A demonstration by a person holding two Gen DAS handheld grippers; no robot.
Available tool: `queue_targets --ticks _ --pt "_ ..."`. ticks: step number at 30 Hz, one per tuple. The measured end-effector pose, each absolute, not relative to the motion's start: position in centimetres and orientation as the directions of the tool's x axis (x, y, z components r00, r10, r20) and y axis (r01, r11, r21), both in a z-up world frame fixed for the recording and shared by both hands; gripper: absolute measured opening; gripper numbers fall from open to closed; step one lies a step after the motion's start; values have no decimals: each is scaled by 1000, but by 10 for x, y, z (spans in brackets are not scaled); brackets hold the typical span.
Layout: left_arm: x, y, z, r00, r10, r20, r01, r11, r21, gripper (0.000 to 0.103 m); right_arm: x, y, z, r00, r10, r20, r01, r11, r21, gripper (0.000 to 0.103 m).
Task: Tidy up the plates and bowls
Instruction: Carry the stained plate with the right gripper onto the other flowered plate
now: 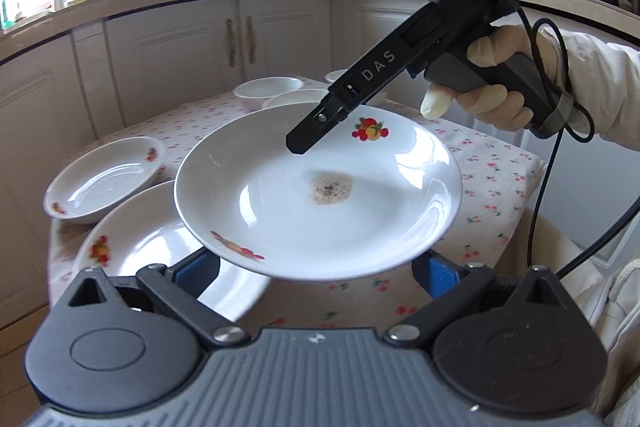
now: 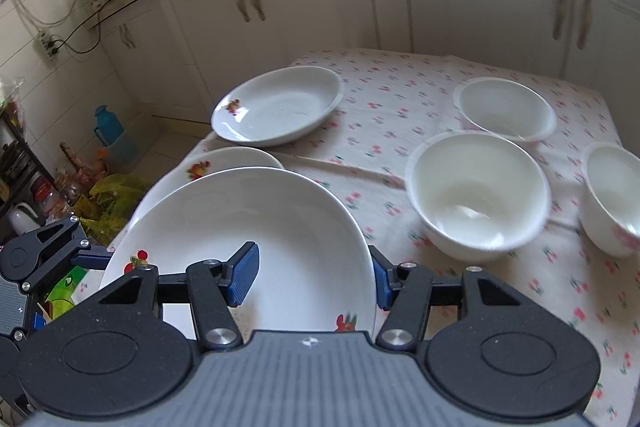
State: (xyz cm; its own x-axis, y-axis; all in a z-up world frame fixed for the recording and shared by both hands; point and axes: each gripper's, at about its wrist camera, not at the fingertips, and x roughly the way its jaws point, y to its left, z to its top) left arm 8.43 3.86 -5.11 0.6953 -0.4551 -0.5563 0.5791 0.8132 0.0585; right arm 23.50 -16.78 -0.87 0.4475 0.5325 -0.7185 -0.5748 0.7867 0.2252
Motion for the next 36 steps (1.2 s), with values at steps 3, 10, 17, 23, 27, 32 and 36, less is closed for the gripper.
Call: queue_targets --ticks 3,10,17,23,27,32,36 --pt "84 53 -49 705 -438 -557 562 825 63 101 240 -149 -8 436 541 -719 -593 774 223 63" --pt "90 84 -51 714 -410 -568 536 842 65 101 250 -111 -13 411 550 -727 -621 753 219 63" --pt "98 99 -60 708 -402 -580 518 854 41 101 262 -86 -20 388 542 -746 -629 747 216 63" --pt "104 106 -63 704 -407 -583 516 856 25 101 271 -74 -27 380 524 -762 -631 749 201 63" --pt "108 109 -64 701 -410 -584 516 856 18 101 276 -71 -30 378 516 -769 -626 754 198 63" --pt "114 110 -67 695 -416 -586 521 854 11 101 279 -68 -30 385 504 -773 -621 761 187 63" --pt "118 109 -69 687 -425 -590 526 850 0 101 280 -67 -30 401 487 -776 -618 769 163 63"
